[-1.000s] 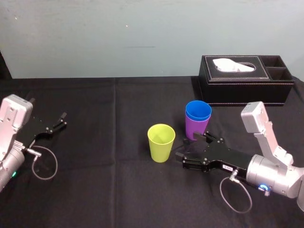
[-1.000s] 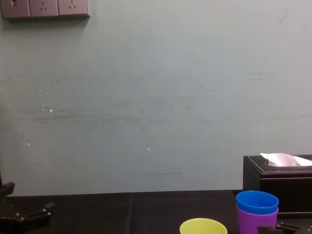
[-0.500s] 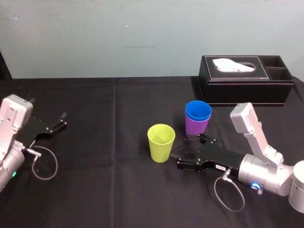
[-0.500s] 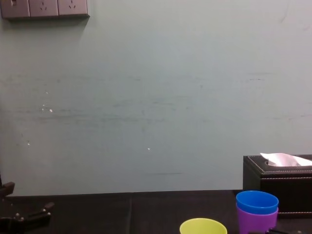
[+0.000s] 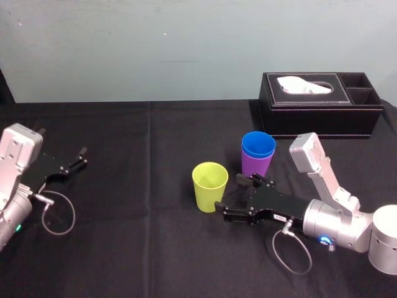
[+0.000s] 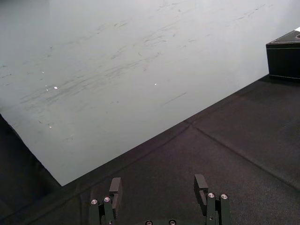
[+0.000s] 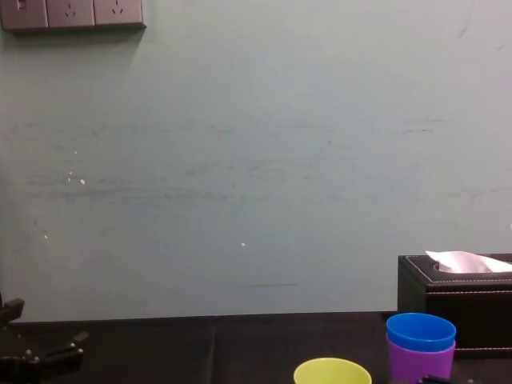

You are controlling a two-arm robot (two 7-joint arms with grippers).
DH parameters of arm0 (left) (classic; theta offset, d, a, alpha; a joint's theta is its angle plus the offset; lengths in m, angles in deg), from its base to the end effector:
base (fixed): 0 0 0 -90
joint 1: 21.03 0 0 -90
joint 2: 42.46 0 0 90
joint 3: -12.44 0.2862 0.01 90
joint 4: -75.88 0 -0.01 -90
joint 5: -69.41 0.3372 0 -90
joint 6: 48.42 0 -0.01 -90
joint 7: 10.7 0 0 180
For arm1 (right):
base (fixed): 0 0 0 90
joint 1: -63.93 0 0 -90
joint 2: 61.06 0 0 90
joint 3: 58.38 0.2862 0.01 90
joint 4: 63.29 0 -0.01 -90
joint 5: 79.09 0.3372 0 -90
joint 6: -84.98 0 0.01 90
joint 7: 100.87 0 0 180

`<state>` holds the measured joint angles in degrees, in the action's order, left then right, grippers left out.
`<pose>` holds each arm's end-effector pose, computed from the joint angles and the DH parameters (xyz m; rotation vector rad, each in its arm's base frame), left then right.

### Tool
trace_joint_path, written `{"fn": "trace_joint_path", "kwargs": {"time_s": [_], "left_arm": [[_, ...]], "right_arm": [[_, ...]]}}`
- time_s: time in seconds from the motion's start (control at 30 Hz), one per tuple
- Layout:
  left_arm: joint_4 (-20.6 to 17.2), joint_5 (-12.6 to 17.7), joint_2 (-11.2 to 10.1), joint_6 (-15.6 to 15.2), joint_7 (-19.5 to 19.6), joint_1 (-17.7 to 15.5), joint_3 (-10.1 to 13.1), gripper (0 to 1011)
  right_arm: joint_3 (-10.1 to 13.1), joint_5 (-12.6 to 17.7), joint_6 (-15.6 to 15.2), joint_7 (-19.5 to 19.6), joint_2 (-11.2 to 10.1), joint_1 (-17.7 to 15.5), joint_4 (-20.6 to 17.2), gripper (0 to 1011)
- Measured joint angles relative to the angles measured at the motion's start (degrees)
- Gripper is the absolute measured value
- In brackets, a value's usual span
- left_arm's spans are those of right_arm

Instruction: Stack the three plastic cups sequentially using one hand.

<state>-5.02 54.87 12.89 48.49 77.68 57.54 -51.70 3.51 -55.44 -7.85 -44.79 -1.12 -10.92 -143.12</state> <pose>0.3843 0.0730 -0.3046 0.3046 -0.2852 1.2480 0.4003 -0.0364 -0.2981 -0.2624 0.0488 -0.6447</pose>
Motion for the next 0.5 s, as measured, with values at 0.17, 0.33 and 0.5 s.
{"fn": "trace_joint_path", "kwargs": {"time_s": [0.17,0.33,0.5], "left_arm": [[0.0,0.0,0.0,0.0,0.0,0.0,0.0,1010],[0.0,0.0,0.0,0.0,0.0,0.0,0.0,1010],[0.0,0.0,0.0,0.0,0.0,0.0,0.0,1010]], "right_arm": [[-0.3,-0.2,-0.1,0.0,0.5,0.6,0.6,1003],[-0.7,-0.5,-0.3,-0.1,1.1,1.2,1.3,1003],[-1.0,-0.7,-0.4,-0.2,1.4,1.6,1.6,1003]]}}
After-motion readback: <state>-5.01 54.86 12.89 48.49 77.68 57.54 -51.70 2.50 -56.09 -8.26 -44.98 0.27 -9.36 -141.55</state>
